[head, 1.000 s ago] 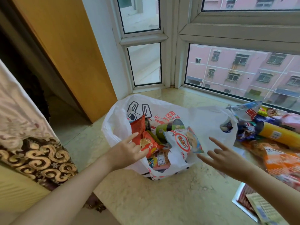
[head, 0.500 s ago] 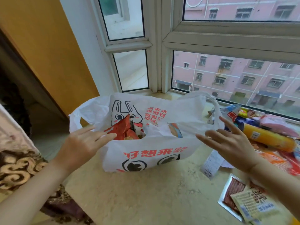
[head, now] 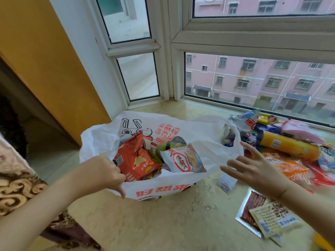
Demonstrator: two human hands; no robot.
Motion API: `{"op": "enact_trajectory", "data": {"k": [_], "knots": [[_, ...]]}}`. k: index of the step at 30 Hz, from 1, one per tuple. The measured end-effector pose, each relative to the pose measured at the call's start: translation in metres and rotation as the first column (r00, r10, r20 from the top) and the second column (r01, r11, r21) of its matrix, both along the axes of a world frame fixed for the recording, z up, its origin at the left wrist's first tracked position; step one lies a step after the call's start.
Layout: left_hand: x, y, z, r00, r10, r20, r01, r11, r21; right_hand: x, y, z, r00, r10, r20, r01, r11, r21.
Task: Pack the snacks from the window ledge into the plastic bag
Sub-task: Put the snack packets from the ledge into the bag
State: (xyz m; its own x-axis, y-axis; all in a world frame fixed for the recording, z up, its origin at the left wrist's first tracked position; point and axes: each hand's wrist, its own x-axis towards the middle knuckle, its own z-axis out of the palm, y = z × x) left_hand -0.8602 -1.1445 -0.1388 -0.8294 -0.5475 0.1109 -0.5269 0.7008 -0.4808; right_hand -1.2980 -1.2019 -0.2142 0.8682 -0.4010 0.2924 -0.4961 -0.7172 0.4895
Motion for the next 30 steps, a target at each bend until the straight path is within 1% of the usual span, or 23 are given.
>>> {"op": "enact_trajectory", "data": {"k": [2, 4, 5, 9, 10, 12, 14, 17, 22, 24, 26, 28, 29, 30], "knots": [[-0.007, 0.001, 0.002, 0.999, 0.009, 0.031, -0.009, 1.0, 0.027, -0.004, 0.005, 0.0, 1.0, -0.003, 0.014, 0.003, 1.0, -0.012], [-0.028, 0.007, 0.003, 0.998, 0.059, 0.01, -0.06, 0.994, 0.09, -0.004, 0.012, -0.003, 0.999, -0.021, 0.038, 0.022, 0.999, -0.031], [-0.041, 0.008, -0.001, 0.997, 0.073, -0.033, -0.069, 0.993, 0.096, -0.004, 0.017, -0.006, 0.998, -0.045, 0.044, 0.046, 0.999, -0.021], [-0.132, 0.008, -0.018, 0.952, 0.074, -0.296, -0.082, 0.996, -0.016, -0.014, 0.042, -0.02, 0.982, -0.179, 0.061, 0.177, 0.984, 0.031], [-0.155, 0.008, -0.029, 0.942, 0.066, -0.33, -0.076, 0.997, -0.017, -0.018, 0.048, -0.024, 0.971, -0.229, 0.065, 0.226, 0.973, 0.052], [-0.198, 0.012, -0.054, 0.931, 0.081, -0.356, -0.074, 0.997, 0.031, -0.028, 0.061, -0.034, 0.943, -0.318, 0.102, 0.309, 0.947, 0.094], [-0.234, 0.014, -0.08, 0.929, 0.086, -0.359, -0.064, 0.995, 0.073, -0.043, 0.074, -0.046, 0.906, -0.399, 0.138, 0.383, 0.915, 0.128], [-0.277, 0.019, -0.108, 0.938, 0.122, -0.324, -0.086, 0.989, 0.124, -0.071, 0.098, -0.066, 0.846, -0.515, 0.139, 0.48, 0.849, 0.221], [-0.328, 0.019, -0.147, 0.928, 0.198, -0.317, -0.108, 0.954, 0.279, -0.112, 0.133, -0.094, 0.757, -0.653, 0.038, 0.594, 0.71, 0.378], [-0.344, 0.018, -0.161, 0.925, 0.242, -0.293, -0.131, 0.926, 0.353, -0.128, 0.145, -0.102, 0.723, -0.691, -0.01, 0.624, 0.646, 0.44], [-0.358, 0.021, -0.175, 0.915, 0.313, -0.253, -0.189, 0.889, 0.416, -0.144, 0.155, -0.109, 0.704, -0.71, -0.029, 0.632, 0.607, 0.481], [-0.373, 0.023, -0.186, 0.886, 0.405, -0.224, -0.268, 0.844, 0.466, -0.155, 0.16, -0.116, 0.685, -0.728, -0.037, 0.635, 0.572, 0.519], [-0.38, 0.021, -0.192, 0.871, 0.449, -0.2, -0.306, 0.813, 0.495, -0.159, 0.16, -0.12, 0.677, -0.735, -0.036, 0.635, 0.559, 0.533], [-0.387, 0.018, -0.201, 0.85, 0.504, -0.155, -0.347, 0.756, 0.555, -0.16, 0.16, -0.125, 0.667, -0.744, -0.036, 0.632, 0.54, 0.556]]}}
